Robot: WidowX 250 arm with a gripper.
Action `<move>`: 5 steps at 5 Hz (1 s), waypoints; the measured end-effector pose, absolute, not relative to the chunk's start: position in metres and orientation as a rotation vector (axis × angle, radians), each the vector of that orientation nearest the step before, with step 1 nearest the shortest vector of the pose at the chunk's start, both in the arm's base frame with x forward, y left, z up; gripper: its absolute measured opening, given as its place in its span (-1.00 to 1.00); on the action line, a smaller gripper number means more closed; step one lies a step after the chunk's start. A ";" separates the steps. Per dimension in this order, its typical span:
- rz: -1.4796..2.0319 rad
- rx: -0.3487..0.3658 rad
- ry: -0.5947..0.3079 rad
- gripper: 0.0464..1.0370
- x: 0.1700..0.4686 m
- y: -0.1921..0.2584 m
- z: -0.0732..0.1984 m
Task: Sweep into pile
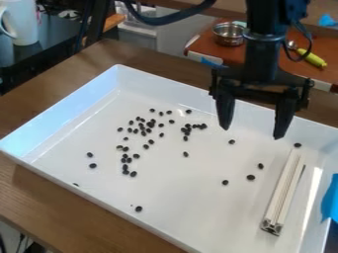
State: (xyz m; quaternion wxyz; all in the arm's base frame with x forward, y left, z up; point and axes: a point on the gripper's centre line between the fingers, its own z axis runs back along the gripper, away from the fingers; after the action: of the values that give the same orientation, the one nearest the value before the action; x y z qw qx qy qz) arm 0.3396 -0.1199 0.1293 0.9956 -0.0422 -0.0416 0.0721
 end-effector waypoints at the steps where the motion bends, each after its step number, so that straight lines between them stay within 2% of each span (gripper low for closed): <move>1: 0.146 -0.062 -0.025 0.93 0.333 -0.118 0.111; 3: 0.138 -0.130 -0.042 0.93 0.337 -0.129 0.100; 5: 0.137 -0.165 -0.076 0.93 0.339 -0.140 0.088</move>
State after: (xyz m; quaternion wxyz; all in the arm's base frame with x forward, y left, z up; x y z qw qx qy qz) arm 0.3385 -0.1396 0.0877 0.9935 -0.0824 -0.0381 0.0682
